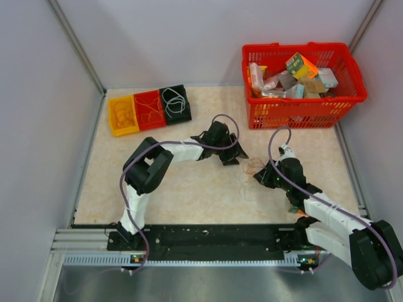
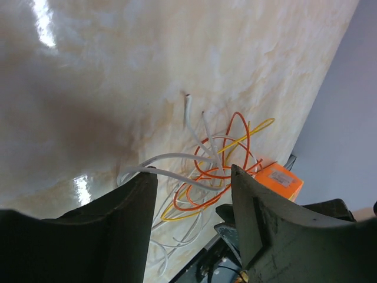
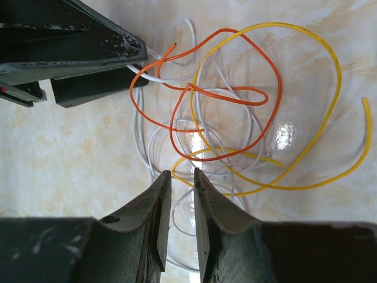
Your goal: Untangle the cables
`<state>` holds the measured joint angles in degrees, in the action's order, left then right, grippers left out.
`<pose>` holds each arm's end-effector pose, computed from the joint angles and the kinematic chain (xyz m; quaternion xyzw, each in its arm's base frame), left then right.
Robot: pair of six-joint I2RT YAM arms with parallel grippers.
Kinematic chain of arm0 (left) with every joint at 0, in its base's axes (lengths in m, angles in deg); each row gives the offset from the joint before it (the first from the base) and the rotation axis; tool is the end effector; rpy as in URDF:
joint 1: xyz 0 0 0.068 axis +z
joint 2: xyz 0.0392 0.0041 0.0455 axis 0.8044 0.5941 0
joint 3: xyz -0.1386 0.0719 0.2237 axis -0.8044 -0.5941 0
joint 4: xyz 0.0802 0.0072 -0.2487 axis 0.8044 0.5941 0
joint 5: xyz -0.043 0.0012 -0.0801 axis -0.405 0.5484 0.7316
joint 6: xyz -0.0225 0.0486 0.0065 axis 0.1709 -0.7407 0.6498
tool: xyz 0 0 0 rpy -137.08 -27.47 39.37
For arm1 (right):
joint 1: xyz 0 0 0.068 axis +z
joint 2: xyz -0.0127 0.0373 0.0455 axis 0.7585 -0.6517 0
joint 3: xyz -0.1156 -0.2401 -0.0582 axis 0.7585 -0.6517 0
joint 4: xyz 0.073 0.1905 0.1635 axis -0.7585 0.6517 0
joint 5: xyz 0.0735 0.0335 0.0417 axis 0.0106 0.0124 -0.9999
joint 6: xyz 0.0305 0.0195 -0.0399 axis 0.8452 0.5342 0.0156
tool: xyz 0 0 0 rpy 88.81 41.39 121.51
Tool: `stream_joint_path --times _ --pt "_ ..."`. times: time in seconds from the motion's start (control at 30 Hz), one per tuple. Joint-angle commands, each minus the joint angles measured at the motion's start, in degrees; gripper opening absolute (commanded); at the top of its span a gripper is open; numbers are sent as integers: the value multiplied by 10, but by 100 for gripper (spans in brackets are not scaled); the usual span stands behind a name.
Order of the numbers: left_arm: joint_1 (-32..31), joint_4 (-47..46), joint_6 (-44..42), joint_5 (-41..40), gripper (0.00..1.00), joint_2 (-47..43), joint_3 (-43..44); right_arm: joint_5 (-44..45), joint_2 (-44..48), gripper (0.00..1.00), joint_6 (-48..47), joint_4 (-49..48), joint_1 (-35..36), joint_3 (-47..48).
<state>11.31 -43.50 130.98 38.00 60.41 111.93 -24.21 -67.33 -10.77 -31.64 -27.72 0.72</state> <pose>0.3218 -0.3088 0.1520 -0.0880 0.8977 -0.4158 0.1160 0.1694 0.0719 0.1561 0.0932 0.8769 0.2793 0.3799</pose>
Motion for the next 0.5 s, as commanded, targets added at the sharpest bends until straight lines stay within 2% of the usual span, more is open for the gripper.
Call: stream_joint_path --times 0.0,0.03,0.07,0.17,0.27,0.4,0.47 --pt "-1 5 90 4 55 14 5 7 11 22 1 -18 -5 0" --pt "-1 4 96 4 54 17 5 7 11 22 1 -17 -5 0" --pt "0 4 102 5 47 19 4 7 11 22 0 -16 -5 1" --pt "-1 -9 98 3 22 13 -9 9 15 22 -1 -11 -6 1" --pt "-2 -7 67 -13 2 -12 -22 11 19 22 -3 -9 -5 2" --pt "-7 -2 -24 -48 0 -91 -52 -4 8 23 -13 -18 -5 4" --pt "-16 32 -83 -79 0 -135 -56 -28 -2 27 -21 -30 -6 6"
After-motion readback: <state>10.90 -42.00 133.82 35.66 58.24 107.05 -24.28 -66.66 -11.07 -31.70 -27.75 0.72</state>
